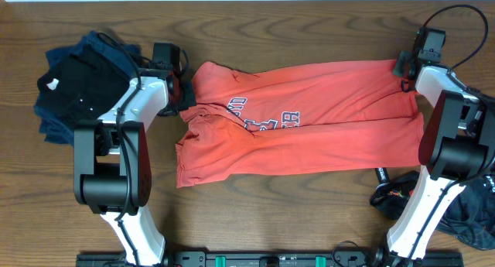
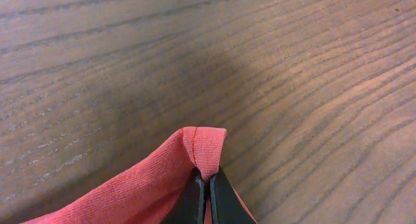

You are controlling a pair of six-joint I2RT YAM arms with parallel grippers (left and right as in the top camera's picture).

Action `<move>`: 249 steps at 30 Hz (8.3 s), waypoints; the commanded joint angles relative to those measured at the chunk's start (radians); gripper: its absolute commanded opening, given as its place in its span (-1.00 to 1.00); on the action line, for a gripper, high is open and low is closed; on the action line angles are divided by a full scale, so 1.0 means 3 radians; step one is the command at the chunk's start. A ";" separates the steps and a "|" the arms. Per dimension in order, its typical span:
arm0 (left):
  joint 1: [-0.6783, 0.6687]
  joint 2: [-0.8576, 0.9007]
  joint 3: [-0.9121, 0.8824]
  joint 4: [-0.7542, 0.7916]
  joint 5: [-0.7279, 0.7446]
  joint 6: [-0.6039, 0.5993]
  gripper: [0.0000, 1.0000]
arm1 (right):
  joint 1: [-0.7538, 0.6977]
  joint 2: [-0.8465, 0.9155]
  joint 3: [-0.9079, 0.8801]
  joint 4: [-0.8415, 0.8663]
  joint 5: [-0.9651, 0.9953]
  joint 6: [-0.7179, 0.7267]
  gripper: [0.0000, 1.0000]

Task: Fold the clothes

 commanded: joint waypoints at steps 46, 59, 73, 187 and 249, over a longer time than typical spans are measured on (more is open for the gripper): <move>-0.0088 0.0671 0.0106 0.1864 0.1099 -0.0034 0.18 | -0.0034 -0.0107 -0.0019 -0.0402 0.0027 0.0036 -0.98; -0.0095 0.0670 0.0109 0.2084 0.1113 -0.0036 -0.46 | -0.0037 -0.0107 -0.0019 -0.0436 0.0028 0.0034 -0.97; -0.0085 0.0586 0.0130 0.2338 0.1111 -0.0234 -0.88 | -0.0057 -0.0107 -0.0019 -0.0476 0.0028 0.0034 -0.98; -0.0445 -0.0767 -0.0284 -0.0604 0.1171 -0.0008 0.17 | -0.0638 -0.1623 -0.0593 -0.3176 -0.0413 0.0034 -0.10; -0.1544 -0.1025 -0.0284 -0.0572 0.1186 0.0528 0.01 | -0.0640 -0.1623 -0.0593 -0.3145 -0.0409 0.0034 -0.09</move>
